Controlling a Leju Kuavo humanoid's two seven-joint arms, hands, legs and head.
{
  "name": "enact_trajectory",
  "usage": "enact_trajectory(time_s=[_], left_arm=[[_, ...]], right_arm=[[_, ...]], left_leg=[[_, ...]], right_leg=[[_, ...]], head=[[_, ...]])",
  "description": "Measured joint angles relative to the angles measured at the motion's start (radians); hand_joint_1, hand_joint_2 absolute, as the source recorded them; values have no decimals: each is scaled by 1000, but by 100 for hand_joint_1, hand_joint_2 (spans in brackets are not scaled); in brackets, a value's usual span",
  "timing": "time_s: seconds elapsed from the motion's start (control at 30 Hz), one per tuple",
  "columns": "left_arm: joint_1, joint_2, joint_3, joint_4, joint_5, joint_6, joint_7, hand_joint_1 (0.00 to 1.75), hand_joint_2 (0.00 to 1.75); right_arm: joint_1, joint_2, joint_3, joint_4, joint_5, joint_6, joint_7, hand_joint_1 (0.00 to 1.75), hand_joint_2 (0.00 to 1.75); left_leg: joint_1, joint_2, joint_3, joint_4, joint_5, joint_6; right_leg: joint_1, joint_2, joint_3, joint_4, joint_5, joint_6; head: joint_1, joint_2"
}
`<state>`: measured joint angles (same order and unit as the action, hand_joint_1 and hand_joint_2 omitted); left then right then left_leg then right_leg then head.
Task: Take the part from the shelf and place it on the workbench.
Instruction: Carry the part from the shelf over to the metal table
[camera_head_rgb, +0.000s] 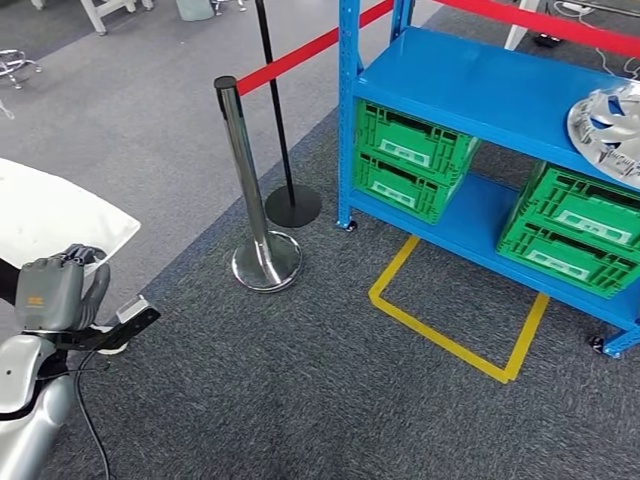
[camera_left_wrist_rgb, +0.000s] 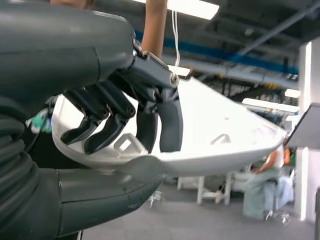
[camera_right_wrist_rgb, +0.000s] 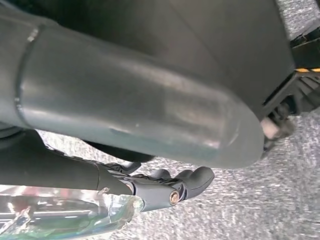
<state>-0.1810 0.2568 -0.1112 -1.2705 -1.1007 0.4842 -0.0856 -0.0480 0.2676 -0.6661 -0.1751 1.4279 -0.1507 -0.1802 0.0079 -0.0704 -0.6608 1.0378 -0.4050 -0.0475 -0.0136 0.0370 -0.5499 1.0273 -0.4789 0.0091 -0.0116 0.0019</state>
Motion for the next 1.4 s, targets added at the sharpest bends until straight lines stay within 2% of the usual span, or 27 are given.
enact_trajectory(time_s=[0.03, 0.1, 0.13, 0.17, 0.2, 0.27, 0.3, 0.37, 0.43, 0.5, 0.57, 0.6, 0.63, 0.67, 0.73, 0.8, 0.87, 0.93, 1.0, 1.07, 1.13, 1.17, 1.2, 1.23, 1.3, 1.37, 1.4], left_arm=[[-2, 0, -2, -1, 0, -1, 0, 175, 175], [-3, -1, -4, -2, 0, -4, 0, 175, 175], [-1, -1, -5, -2, 0, -6, 0, 175, 175], [0, -1, -5, -2, 0, -8, 1, 175, 175], [0, -1, -5, -3, 0, -9, 1, 175, 175], [-4, 0, -5, -4, 0, -9, 1, 175, 175], [-7, 0, -5, -5, 0, -9, 1, 175, 175], [-9, -1, -5, -6, 0, -10, 1, 175, 175], [-4, 1, -5, -6, 0, -11, 1, 175, 175], [-3, 3, -5, -7, 1, -12, 2, 175, 175], [-3, 2, -5, -8, 3, -14, 3, 175, 175], [-1, 1, -5, -8, 3, -14, 3, 175, 175], [1, 0, -5, -8, 3, -15, 3, 175, 175], [3, -1, -5, -8, 4, -15, 3, 175, 175], [6, -2, -5, -8, 5, -16, 3, 175, 175], [5, -2, -5, -8, 9, -16, 4, 175, 175], [4, -2, -4, -9, 13, -16, 4, 175, 175], [9, 0, -2, -9, 15, -16, 4, 175, 175], [12, 4, -1, -9, 19, -14, 4, 175, 175], [11, 5, -1, -9, 23, -12, 3, 175, 175], [17, 4, -1, -9, 26, -11, 2, 175, 175], [21, 4, 0, -9, 29, -11, 1, 175, 175], [26, 5, 1, -9, 31, -11, 1, 175, 175], [29, 6, 4, -10, 34, -10, 0, 175, 175], [35, 9, 13, -13, 40, -8, -1, 175, 175], [44, 12, 23, -19, 47, -7, -4, 175, 175], [51, 15, 27, -22, 50, -6, -5, 175, 175]], right_arm=[[0, 0, 0, 0, 0, 0, 0, 0, 0], [2, -1, 0, 0, 0, 0, 0, 0, 0], [3, -1, 0, 0, 0, 0, 0, 0, 0], [3, -1, 0, 0, 0, 0, 0, 0, 0], [2, -1, 0, 0, -1, 0, 0, 0, 0], [0, -1, 0, 0, -1, 0, 0, 0, 0], [-1, -1, 0, 0, -1, 0, 0, 0, 0], [-2, -1, 0, 0, -2, 0, 1, 0, 0], [-3, -1, 0, 0, -3, 0, 2, 0, 0], [-3, -1, 0, 0, -4, 0, 2, 0, 0], [-1, -1, 0, 0, -4, 0, 4, 0, 0], [0, -2, 0, 0, -4, 0, 4, 0, 0], [2, -2, 0, 0, -4, 0, 5, 0, 0], [2, -2, 0, 0, -4, 0, 5, 0, 0], [1, -2, 0, 0, -4, 0, 6, 0, 0], [1, -2, 0, 0, -4, 0, 7, 0, 0], [0, -1, 0, 0, -3, -1, 20, 0, 0], [-2, 1, 0, 0, -3, -2, 35, 0, 0], [-4, 4, 0, 0, -2, -4, 40, 0, 0], [-3, 7, 0, 0, -1, -4, 41, 0, 0], [-1, 8, 0, 0, -1, -3, 42, 0, 0], [-1, 8, 0, 0, 0, -3, 42, 0, 0], [-2, 8, 0, 0, 0, -3, 42, 0, 0], [-3, 8, 0, 0, 0, -3, 42, 0, 0], [-4, 8, 0, 0, 2, -4, 41, 0, 0], [-4, 8, 1, 0, 3, -4, 40, 0, 0], [-4, 9, 1, 0, 4, -4, 40, 0, 0]], left_leg=[[-2, 32, -26, 58, -33, -3], [0, 56, -87, 197, -96, -8], [1, 59, -103, 237, -105, -9], [2, 60, -100, 239, -95, -8], [2, 64, -77, 199, -69, -7], [-2, 98, 1, 62, -10, -3], [-5, 115, 32, 4, 4, 2], [-11, 125, 51, -42, 5, 13], [-11, 104, 48, -47, 6, 26], [-7, 82, 48, -51, 10, 38], [-6, 60, 48, -52, 11, 46], [-7, 48, 47, -51, 11, 49], [-7, 35, 47, -51, 11, 51], [-7, 21, 47, -50, 11, 51], [-6, -9, 48, -48, 12, 49], [-6, -36, 43, -42, 13, 43], [-3, -61, 33, -40, 19, 32], [2, -75, 24, -42, 26, 19], [-1, -29, 7, -12, 6, 8], [-3, 36, -43, 93, -51, -1], [1, 54, -98, 207, -95, -6], [3, 56, -106, 226, -93, -8], [5, 59, -95, 207, -74, -9], [6, 69, -65, 155, -44, -9], [1, 127, 9, 26, 4, -6], [-8, 161, 41, -36, 12, 5], [-11, 150, 41, -41, 10, 12]], right_leg=[[1, -14, -1, -1, 1, -3], [4, -44, -3, -1, 1, -6], [4, -58, -4, -1, 1, -6], [4, -72, -4, -1, 1, -7], [5, -86, -4, -1, 0, -7], [8, -110, -1, 1, -4, -2], [12, -120, -1, 2, -7, 2], [18, -140, -1, 2, -11, 12], [17, -151, 2, 0, -16, 21], [14, -111, -16, 43, -48, 29], [13, -57, -72, 164, -107, 31], [14, -45, -104, 230, -132, 31], [14, -40, -128, 273, -140, 31], [14, -38, -137, 281, -129, 30], [12, -21, -101, 189, -61, 28], [4, 31, -46, 68, -11, 24], [1, 60, -23, 21, -5, 20], [3, 39, -20, 16, -1, 9], [3, 12, -17, 9, 4, -4], [5, -19, -15, 5, 5, -13], [7, -50, -14, 5, 3, -17], [7, -65, -14, 5, 2, -18], [7, -80, -13, 5, 0, -17], [7, -94, -11, 5, -2, -16], [12, -117, -4, 6, -9, -9], [21, -138, 3, 5, -16, 1], [23, -150, 7, 3, -20, 5]], head=[[-3, 0], [-6, 0], [-6, 0], [-6, 0], [-6, 0], [-7, 0], [-8, 0], [-8, 0], [-8, 0], [-6, 0], [-4, 0], [-4, 0], [-4, 0], [-4, 0], [-4, 0], [-4, 0], [-5, 0], [-5, 0], [-10, 0], [-17, 0], [-17, 0], [-18, 0], [-18, 0], [-18, 0], [-18, 0], [-19, 0], [-19, 0]])
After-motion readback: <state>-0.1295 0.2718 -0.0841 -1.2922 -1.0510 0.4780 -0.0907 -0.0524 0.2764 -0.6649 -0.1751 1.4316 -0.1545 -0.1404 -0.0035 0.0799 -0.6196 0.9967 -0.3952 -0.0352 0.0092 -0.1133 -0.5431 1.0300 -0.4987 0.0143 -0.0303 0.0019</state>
